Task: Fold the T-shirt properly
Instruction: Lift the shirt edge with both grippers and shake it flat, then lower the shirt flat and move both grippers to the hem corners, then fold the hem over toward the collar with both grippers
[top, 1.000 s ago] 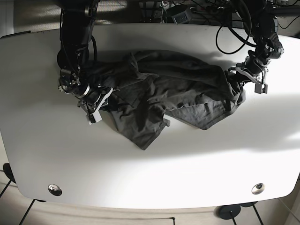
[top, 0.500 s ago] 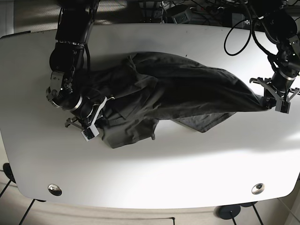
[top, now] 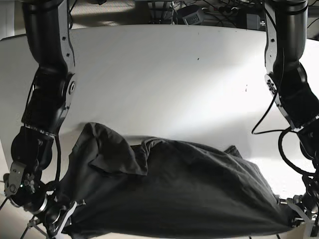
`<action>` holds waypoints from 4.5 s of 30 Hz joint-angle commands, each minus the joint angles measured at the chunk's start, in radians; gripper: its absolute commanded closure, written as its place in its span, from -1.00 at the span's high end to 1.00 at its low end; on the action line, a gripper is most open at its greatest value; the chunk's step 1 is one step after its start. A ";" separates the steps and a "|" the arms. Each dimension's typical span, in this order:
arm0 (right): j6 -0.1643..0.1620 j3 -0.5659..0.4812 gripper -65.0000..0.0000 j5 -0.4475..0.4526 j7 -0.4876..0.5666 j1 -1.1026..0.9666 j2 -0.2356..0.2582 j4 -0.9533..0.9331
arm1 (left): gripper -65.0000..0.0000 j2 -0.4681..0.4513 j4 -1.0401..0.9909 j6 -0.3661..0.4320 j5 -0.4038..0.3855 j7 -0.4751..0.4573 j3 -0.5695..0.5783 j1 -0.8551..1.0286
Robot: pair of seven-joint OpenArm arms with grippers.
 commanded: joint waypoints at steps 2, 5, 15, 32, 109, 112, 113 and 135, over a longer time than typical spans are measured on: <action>-0.002 -0.001 -0.94 0.014 0.035 0.216 0.028 -0.077 | -0.99 -0.060 -0.147 0.007 -0.012 -0.094 0.091 -0.225; -0.002 -0.001 -0.94 0.014 0.035 0.352 0.033 -0.132 | -0.99 -0.065 -0.210 0.007 -0.013 -0.126 0.129 -0.342; -0.002 0.010 -0.94 0.023 -0.089 0.038 0.025 0.178 | -1.00 -0.100 0.041 0.007 -0.015 -0.126 0.026 -0.010; -0.002 0.334 -0.94 0.238 -0.255 -1.086 -0.144 0.747 | -1.00 0.096 0.637 -0.087 -0.010 -0.043 -0.448 1.116; -0.002 0.240 -0.91 0.130 0.175 -0.720 -0.104 -0.075 | 0.55 0.013 -0.578 -0.047 0.169 -0.260 -0.350 0.427; -0.002 0.240 -0.91 0.130 0.175 -0.720 -0.104 -0.075 | 0.01 0.039 -0.621 -0.087 0.177 -0.261 -0.341 0.392; -0.002 0.240 -0.91 0.130 0.175 -0.720 -0.104 -0.072 | -0.41 0.046 -0.623 -0.087 0.174 -0.261 -0.321 0.389; -0.002 0.240 -0.93 0.129 -0.031 -0.851 -0.126 0.471 | -1.00 0.119 0.207 -0.087 0.171 -0.120 -0.196 0.674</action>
